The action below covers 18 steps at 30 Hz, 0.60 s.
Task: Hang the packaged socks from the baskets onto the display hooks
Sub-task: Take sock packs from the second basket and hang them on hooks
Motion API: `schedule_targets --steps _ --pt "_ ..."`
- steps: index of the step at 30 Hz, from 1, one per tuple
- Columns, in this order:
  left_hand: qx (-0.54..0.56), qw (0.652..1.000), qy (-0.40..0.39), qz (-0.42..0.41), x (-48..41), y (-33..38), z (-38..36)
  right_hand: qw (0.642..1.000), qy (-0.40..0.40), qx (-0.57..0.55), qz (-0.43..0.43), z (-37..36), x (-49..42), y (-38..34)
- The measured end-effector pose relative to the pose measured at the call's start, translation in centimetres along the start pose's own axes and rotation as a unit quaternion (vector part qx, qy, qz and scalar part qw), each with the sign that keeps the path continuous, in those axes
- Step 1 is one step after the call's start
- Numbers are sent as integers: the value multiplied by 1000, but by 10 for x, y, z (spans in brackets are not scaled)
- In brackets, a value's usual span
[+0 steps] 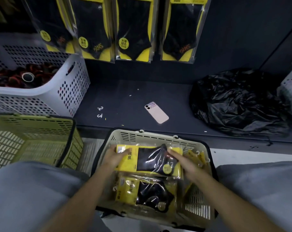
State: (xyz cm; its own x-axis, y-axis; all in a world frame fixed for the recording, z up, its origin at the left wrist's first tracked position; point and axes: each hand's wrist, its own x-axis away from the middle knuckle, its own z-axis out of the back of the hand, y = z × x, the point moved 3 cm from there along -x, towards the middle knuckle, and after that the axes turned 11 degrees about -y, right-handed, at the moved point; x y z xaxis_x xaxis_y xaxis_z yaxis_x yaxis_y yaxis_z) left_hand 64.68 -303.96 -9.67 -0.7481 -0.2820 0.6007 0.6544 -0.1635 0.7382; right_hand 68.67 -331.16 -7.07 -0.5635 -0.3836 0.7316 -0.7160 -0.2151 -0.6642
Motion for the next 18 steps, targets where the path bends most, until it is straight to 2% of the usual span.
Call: schedule_targets --steps 4,8,10,12,14,16,18 --pt "146 975 71 -150 9 61 20 989 3 -92 118 2 13 -59" --pt "263 941 107 -182 25 103 33 963 7 -188 191 4 19 -99" --pt "325 925 43 -189 36 119 30 951 -18 -225 210 2 23 -114" --pt "379 898 -95 -200 45 137 18 940 -62 -243 232 -4 27 -127" --pt "358 885 -200 -222 54 158 5 933 -95 -245 244 -11 29 -135" --pt "333 890 -201 -239 62 177 -3 938 -108 -222 242 -17 31 -140" --pt "331 901 -147 -239 67 193 -3 947 -76 -179 254 -16 35 -147"
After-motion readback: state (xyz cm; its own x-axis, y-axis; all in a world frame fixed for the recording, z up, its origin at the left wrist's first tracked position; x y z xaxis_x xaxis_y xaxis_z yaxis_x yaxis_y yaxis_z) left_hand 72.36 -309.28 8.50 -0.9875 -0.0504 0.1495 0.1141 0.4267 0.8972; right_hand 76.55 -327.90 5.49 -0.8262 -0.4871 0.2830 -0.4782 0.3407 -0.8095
